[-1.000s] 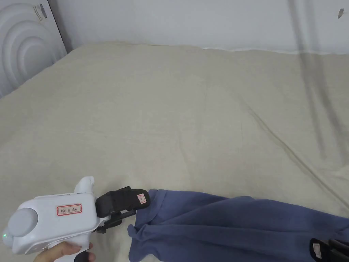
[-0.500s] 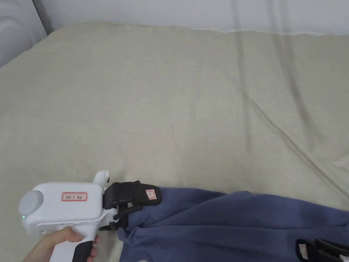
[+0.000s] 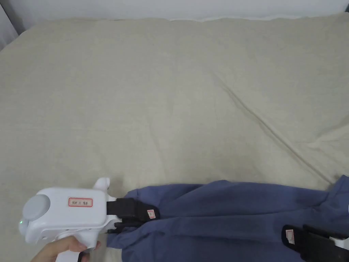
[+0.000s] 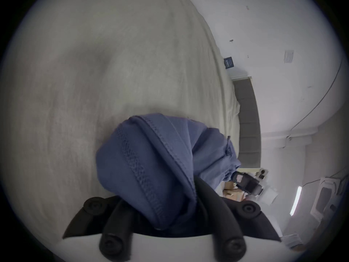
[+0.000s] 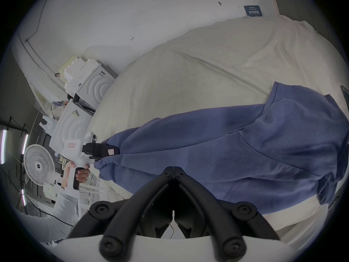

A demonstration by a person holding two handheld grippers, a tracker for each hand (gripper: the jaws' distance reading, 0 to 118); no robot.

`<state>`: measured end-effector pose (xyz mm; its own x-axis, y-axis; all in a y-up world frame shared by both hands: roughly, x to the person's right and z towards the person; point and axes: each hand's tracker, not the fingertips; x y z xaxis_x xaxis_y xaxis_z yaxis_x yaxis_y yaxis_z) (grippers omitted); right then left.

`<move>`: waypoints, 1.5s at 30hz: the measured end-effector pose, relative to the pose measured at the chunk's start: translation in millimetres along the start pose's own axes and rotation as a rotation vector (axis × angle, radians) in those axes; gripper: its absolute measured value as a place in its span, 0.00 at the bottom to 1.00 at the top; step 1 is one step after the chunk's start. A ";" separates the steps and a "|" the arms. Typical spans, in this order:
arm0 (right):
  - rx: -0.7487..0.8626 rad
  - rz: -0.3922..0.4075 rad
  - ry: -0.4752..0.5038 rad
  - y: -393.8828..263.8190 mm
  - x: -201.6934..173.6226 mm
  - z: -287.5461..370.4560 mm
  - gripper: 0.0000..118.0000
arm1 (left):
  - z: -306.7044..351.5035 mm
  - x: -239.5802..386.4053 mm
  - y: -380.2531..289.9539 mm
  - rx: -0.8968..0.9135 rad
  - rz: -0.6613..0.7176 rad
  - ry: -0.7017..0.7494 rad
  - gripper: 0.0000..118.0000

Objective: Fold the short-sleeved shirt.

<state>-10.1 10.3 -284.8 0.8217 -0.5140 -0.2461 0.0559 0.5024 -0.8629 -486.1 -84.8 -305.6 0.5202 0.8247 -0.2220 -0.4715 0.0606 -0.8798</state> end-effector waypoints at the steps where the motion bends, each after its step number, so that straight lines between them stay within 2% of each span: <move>1: 0.002 0.002 0.000 -0.4 1.0 2.7 0.00 | 2.8 2.5 -2.2 0.013 0.001 0.020 0.09; 4: 0.008 0.011 -0.016 -1.1 7.7 10.3 0.00 | 11.8 29.6 -13.6 0.081 -0.028 0.127 0.09; 9: 0.032 -0.028 -0.054 -3.8 28.1 25.6 0.00 | 14.1 63.4 -21.6 0.068 -0.092 0.155 0.08; 15: 0.082 -0.065 -0.071 -3.8 51.2 52.3 0.00 | 14.3 120.7 -33.7 0.116 -0.148 0.281 0.08; 17: 0.099 -0.073 -0.084 -5.0 57.9 60.8 0.00 | 5.3 146.8 -39.4 0.122 -0.191 0.268 0.08; 21: 0.126 -0.106 -0.078 -7.3 74.3 74.0 0.00 | -32.6 198.3 -51.8 0.063 -0.278 0.212 0.08; 24: 0.147 -0.135 -0.076 -9.4 87.4 80.9 0.00 | -74.7 222.2 -59.6 0.022 -0.289 0.129 0.08; 30: 0.180 -0.187 -0.075 -12.4 108.0 97.2 0.00 | -171.9 248.1 -67.7 -0.139 -0.360 0.215 0.08; 31: 0.184 -0.189 -0.075 -12.4 110.4 99.7 0.00 | -184.7 248.6 -67.2 -0.149 -0.332 0.226 0.08; 34: 0.205 -0.208 -0.074 -12.6 118.4 106.0 0.00 | -209.1 242.7 -59.5 -0.175 -0.306 0.276 0.08; 37: 0.215 -0.220 -0.067 -12.5 124.4 107.9 0.00 | -220.1 248.3 -63.5 -0.169 -0.356 0.313 0.09; 38: 0.215 -0.223 -0.069 -12.3 125.7 107.3 0.00 | -220.6 250.7 -65.8 -0.172 -0.348 0.311 0.11; 39: 0.214 -0.226 -0.068 -12.3 126.7 106.6 0.00 | -219.7 249.8 -65.4 -0.178 -0.333 0.294 0.23; 42: 0.210 -0.232 -0.058 -13.5 127.0 103.2 0.00 | -219.0 250.9 -65.3 -0.207 -0.253 0.068 0.86; 43: 0.208 -0.232 -0.053 -14.4 126.8 102.4 0.00 | -218.5 252.9 -66.5 -0.206 -0.214 0.002 0.93; 45: 0.203 -0.233 -0.049 -15.0 126.7 101.6 0.00 | -216.4 257.6 -65.8 -0.209 -0.161 -0.105 0.93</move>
<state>150.8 8.2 -258.3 0.7994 -0.6002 -0.0264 0.3541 0.5062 -0.7863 -166.9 2.0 -395.9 0.4950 0.8681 -0.0375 -0.2261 0.0870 -0.9702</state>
